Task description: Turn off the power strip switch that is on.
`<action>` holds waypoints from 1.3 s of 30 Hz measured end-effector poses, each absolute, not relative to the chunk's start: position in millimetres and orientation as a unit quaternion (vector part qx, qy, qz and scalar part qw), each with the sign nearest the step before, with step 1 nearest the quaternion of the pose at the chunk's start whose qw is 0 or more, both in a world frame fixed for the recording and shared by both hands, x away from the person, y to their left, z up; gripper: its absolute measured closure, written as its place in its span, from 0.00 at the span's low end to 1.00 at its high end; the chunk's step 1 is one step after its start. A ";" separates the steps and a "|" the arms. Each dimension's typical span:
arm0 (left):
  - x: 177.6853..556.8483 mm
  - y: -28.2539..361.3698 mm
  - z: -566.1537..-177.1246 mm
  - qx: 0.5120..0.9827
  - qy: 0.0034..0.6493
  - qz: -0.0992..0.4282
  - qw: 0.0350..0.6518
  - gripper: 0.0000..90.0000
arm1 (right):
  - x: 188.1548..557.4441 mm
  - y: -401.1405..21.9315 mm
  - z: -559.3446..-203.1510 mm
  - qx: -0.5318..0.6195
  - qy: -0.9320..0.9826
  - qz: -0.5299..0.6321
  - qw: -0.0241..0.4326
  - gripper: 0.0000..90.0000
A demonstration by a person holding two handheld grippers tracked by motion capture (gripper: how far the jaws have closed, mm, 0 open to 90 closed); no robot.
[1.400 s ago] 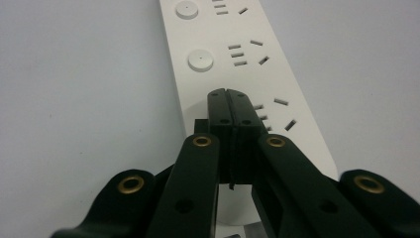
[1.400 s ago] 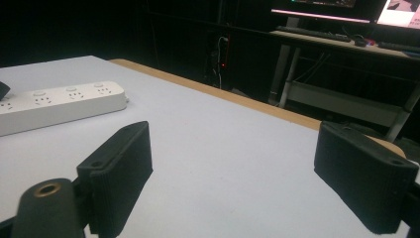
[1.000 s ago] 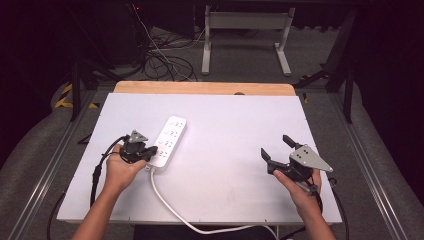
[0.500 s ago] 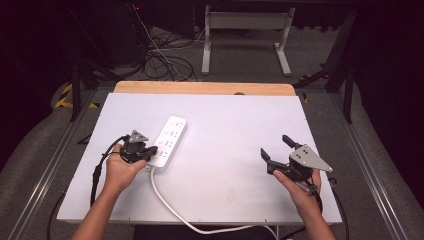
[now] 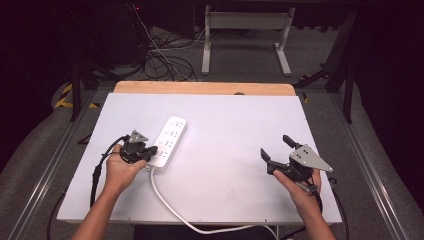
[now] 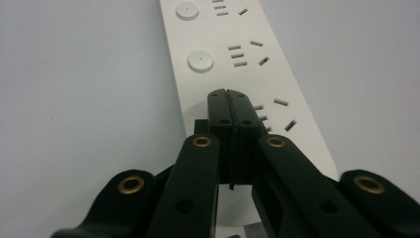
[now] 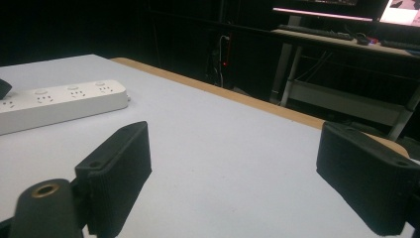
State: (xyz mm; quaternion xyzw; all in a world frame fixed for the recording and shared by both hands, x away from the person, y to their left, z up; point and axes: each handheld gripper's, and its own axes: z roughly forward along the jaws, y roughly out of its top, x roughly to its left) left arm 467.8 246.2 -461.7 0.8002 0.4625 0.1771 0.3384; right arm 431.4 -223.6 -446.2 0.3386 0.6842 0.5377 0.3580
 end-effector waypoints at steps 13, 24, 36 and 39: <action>467.8 249.2 -460.1 0.792 0.468 0.163 0.357 1.00 | 431.1 -224.7 -445.7 0.340 0.683 0.537 0.359 0.16; 468.9 259.9 -460.4 0.779 0.486 0.181 0.354 1.00 | 431.6 -225.7 -445.5 0.339 0.684 0.538 0.359 0.16; 454.6 278.4 -440.9 0.722 0.480 0.236 0.439 1.00 | 431.4 -225.6 -445.2 0.338 0.683 0.538 0.360 0.16; 448.7 286.6 -437.6 0.701 0.484 0.252 0.460 1.00 | 431.3 -225.4 -445.2 0.338 0.682 0.538 0.361 0.16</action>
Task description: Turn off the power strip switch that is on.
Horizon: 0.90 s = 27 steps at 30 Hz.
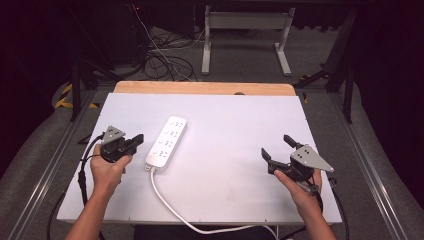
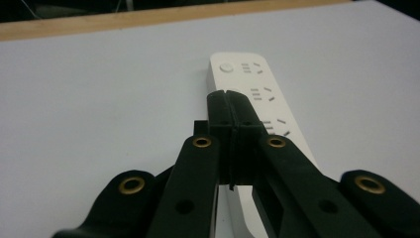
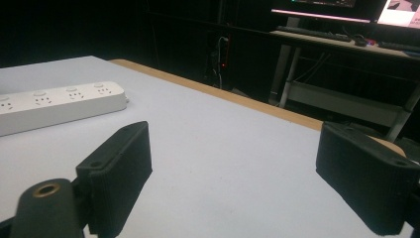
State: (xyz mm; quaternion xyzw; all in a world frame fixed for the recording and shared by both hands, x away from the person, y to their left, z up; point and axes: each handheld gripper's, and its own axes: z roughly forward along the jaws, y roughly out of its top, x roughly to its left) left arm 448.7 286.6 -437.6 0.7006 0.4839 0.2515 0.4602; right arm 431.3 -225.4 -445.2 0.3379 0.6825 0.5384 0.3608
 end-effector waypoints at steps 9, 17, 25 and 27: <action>430.9 309.7 -427.1 0.650 0.494 0.277 0.507 1.00 | 430.8 -226.3 -444.6 0.339 0.681 0.539 0.362 0.16; 396.9 310.4 -418.5 0.612 0.477 0.324 0.541 0.99 | 429.5 -226.8 -444.0 0.338 0.681 0.539 0.362 0.16; 376.2 323.5 -415.3 0.577 0.486 0.372 0.541 0.97 | 430.0 -225.2 -443.7 0.335 0.682 0.539 0.362 0.16; 376.5 324.2 -416.0 0.578 0.495 0.368 0.535 0.95 | 430.0 -223.5 -444.2 0.335 0.684 0.537 0.361 0.16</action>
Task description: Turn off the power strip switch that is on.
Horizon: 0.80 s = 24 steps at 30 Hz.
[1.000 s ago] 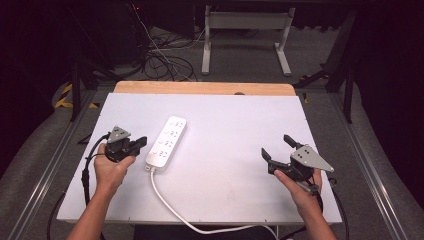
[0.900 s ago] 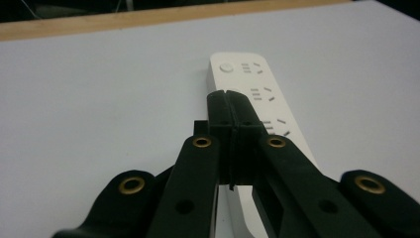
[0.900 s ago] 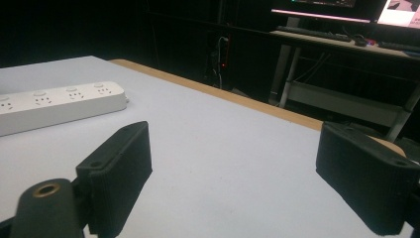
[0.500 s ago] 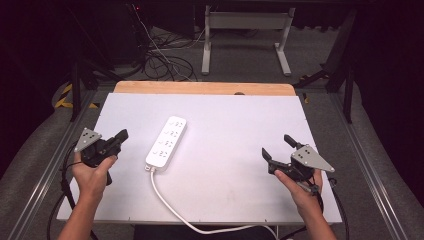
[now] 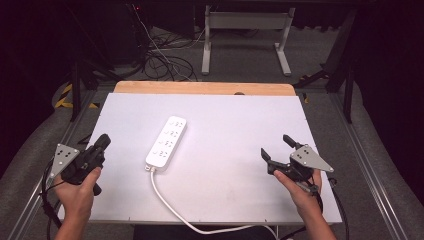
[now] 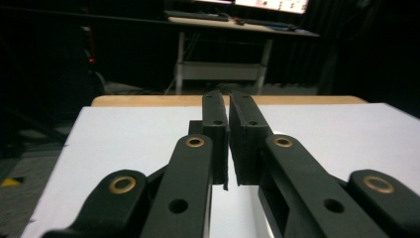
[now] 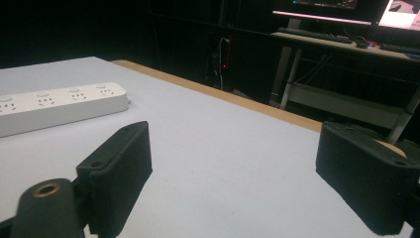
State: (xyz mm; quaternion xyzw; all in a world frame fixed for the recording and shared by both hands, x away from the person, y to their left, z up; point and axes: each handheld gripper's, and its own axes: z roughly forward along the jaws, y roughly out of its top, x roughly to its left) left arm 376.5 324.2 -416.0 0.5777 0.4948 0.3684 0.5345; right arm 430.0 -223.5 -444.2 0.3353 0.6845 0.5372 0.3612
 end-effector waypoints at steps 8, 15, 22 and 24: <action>373.4 321.2 -419.0 0.555 0.469 0.413 0.550 0.82 | 429.4 -225.1 -444.4 0.336 0.684 0.537 0.362 0.16; 368.7 322.6 -422.6 0.555 0.478 0.402 0.550 0.53 | 428.7 -227.6 -443.9 0.339 0.681 0.538 0.363 0.16; 372.2 313.6 -431.6 0.534 0.434 0.478 0.546 0.09 | 429.6 -225.4 -444.2 0.338 0.683 0.539 0.358 0.16; 373.4 313.3 -433.8 0.536 0.426 0.488 0.542 0.08 | 430.0 -225.9 -444.3 0.339 0.682 0.540 0.358 0.16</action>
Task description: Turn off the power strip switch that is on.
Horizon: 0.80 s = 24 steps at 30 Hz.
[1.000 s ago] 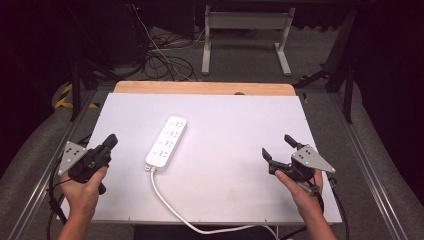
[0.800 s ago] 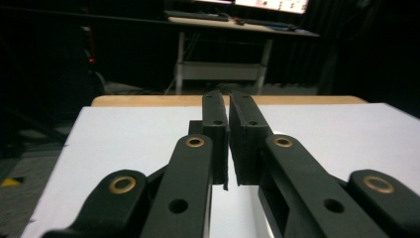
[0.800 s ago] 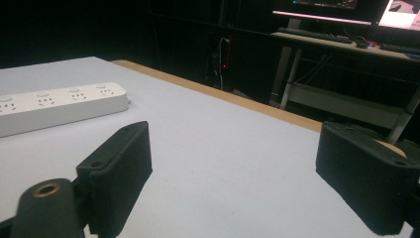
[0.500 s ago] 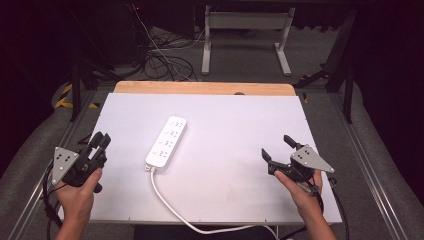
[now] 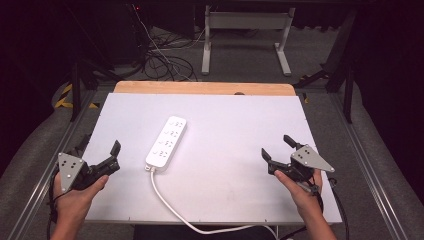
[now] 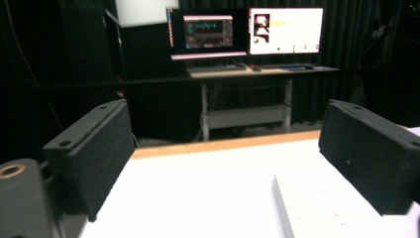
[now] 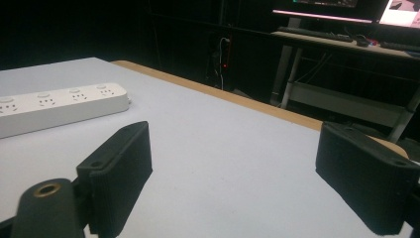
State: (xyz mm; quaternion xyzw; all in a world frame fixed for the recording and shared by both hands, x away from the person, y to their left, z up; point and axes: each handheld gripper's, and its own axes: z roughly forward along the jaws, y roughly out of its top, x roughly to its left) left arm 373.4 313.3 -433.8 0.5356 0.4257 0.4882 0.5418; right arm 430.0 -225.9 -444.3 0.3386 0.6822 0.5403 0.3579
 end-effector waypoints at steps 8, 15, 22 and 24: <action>376.1 322.3 -445.1 0.546 0.406 0.505 0.531 0.05 | 429.1 -226.4 -444.2 0.338 0.682 0.539 0.359 0.16; 377.4 321.3 -448.3 0.553 0.412 0.493 0.530 0.04 | 428.9 -227.2 -443.6 0.345 0.678 0.540 0.361 0.10; 378.4 322.1 -450.4 0.558 0.418 0.485 0.528 0.04 | 428.9 -228.3 -443.3 0.345 0.676 0.542 0.362 0.08; 378.5 322.1 -450.7 0.557 0.419 0.485 0.528 0.04 | 428.8 -228.5 -443.3 0.346 0.676 0.541 0.362 0.07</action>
